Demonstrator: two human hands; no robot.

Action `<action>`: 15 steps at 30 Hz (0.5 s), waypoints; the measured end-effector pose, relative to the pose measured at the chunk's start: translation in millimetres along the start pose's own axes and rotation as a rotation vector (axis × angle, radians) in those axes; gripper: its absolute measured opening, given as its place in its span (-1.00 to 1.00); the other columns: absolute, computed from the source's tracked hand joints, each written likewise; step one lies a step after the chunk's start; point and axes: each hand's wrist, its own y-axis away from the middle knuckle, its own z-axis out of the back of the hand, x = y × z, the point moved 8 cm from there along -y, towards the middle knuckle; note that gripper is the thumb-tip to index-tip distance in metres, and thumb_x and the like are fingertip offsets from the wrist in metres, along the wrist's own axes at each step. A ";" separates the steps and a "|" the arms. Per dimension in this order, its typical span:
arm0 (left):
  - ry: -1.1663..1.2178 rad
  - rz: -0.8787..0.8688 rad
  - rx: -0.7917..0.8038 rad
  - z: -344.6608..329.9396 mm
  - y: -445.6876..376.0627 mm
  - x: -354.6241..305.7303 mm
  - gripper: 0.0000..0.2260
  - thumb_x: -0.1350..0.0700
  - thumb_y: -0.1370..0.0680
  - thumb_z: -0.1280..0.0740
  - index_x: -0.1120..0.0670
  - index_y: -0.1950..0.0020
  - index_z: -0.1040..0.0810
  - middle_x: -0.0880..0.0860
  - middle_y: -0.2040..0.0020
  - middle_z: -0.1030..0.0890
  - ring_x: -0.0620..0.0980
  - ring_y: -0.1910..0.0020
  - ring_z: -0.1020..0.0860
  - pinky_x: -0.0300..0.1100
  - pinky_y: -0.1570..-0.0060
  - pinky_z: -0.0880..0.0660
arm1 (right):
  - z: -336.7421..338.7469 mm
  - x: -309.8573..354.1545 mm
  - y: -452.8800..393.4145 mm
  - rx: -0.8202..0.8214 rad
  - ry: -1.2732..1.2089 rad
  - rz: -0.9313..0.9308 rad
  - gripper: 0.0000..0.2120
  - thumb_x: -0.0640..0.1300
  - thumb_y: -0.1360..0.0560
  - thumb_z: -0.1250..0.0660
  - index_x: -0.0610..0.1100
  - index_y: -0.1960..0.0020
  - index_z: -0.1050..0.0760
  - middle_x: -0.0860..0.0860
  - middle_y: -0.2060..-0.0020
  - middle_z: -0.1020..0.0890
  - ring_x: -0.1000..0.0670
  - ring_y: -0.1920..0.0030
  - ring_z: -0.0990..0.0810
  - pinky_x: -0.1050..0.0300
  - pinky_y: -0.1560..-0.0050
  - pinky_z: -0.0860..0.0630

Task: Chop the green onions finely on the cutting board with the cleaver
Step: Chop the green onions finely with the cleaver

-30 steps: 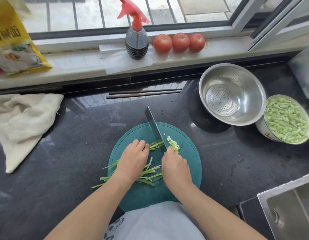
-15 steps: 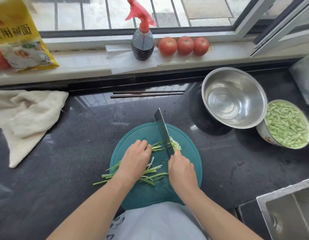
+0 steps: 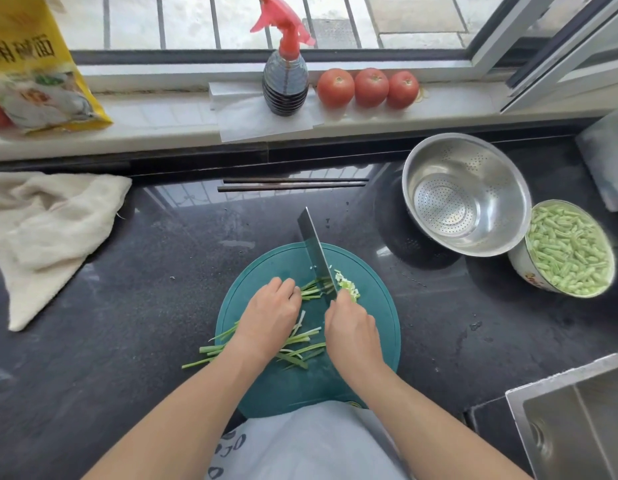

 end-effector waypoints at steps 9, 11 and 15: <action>-0.032 -0.002 0.030 -2.0 1.1 -0.2 -0.80 0.32 -0.36 -0.46 0.21 0.04 -0.60 0.10 0.18 -0.50 0.09 0.22 -0.44 -0.04 0.27 -0.49 | 8.6 -25.0 11.6 -0.030 -0.037 -0.032 -0.80 -0.07 -0.69 -0.01 -0.04 0.11 -0.23 0.04 0.30 -0.49 -0.15 0.26 -0.45 -0.03 0.25 -0.33; -0.036 -0.004 0.027 -1.4 1.3 -0.3 -0.79 0.33 -0.35 -0.46 0.21 0.03 -0.60 0.09 0.18 -0.50 0.09 0.22 -0.44 -0.04 0.26 -0.50 | 7.6 -25.9 22.1 -0.016 -0.017 0.000 -0.77 -0.07 -0.68 0.00 -0.03 0.16 -0.19 0.08 0.37 -0.39 -0.15 0.29 -0.43 -0.04 0.27 -0.29; -0.042 -0.002 0.011 0.1 0.8 -1.3 -0.77 0.33 -0.33 -0.47 0.22 0.03 -0.62 0.10 0.19 -0.51 0.08 0.23 -0.45 -0.06 0.28 -0.50 | 0.4 -21.6 34.6 0.033 -0.005 0.018 -0.79 -0.08 -0.67 0.00 -0.07 0.14 -0.20 0.03 0.32 -0.44 -0.20 0.28 -0.42 -0.06 0.27 -0.28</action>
